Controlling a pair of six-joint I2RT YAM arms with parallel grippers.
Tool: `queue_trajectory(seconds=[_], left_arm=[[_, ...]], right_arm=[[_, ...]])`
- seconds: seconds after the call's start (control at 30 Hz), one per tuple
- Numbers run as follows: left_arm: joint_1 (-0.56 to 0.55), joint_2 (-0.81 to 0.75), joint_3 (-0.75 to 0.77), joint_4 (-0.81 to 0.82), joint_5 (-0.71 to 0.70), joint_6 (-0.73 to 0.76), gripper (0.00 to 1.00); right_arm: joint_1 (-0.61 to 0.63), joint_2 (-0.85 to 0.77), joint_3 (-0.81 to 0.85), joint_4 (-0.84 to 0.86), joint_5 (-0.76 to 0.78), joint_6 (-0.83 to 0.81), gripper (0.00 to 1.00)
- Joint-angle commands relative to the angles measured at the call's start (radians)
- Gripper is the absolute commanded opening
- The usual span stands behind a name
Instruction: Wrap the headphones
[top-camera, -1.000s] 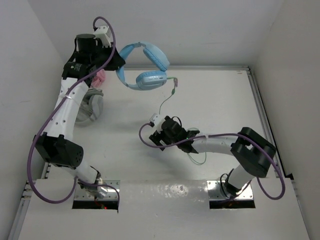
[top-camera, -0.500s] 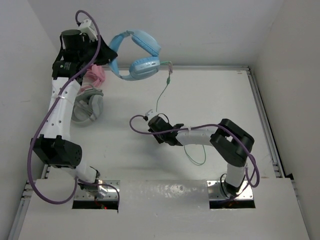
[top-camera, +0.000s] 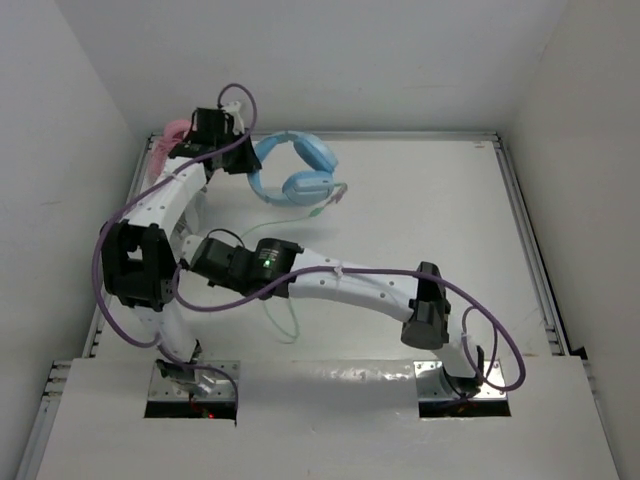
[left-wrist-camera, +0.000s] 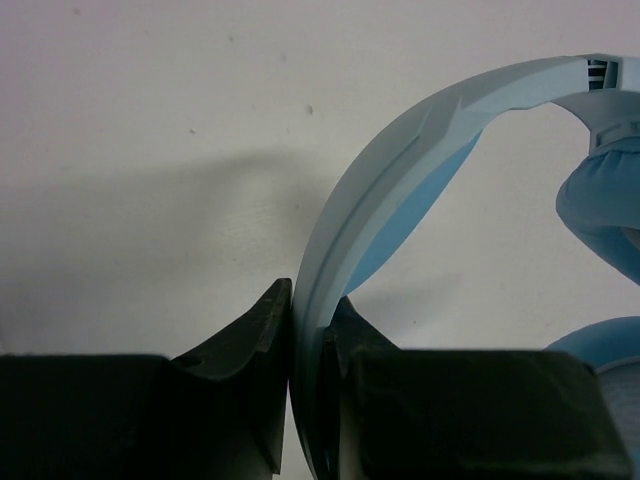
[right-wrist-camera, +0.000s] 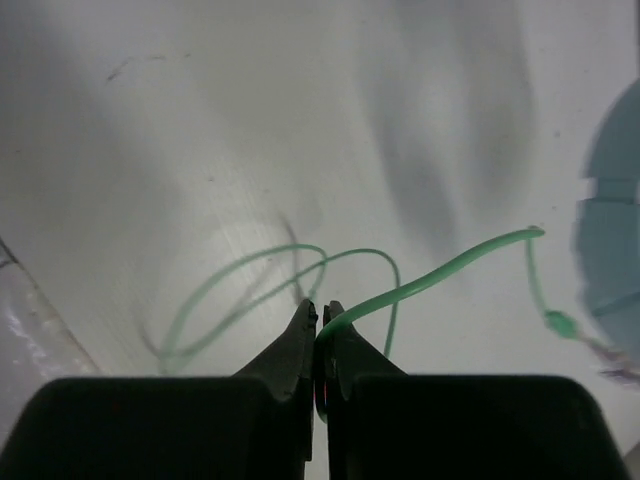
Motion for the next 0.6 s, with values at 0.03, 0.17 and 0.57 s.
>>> queue_trajectory(seconds=[0.03,0.17,0.57], left_arm=[[-0.134,-0.132,-0.059,0.156,-0.031,0.090,0.00],[-0.196,-0.253,-0.156,0.231,-0.117,0.219,0.00],[-0.387,-0.321,-0.300,0.268,-0.215,0.574,0.00]], right_arm=[[-0.040,-0.159,0.063,0.004,0.043,-0.092,0.00],[-0.190,-0.286,0.004,-0.025,-0.045,-0.029,0.00],[-0.370,-0.448,0.046,-0.257,0.112,0.067,0.00]])
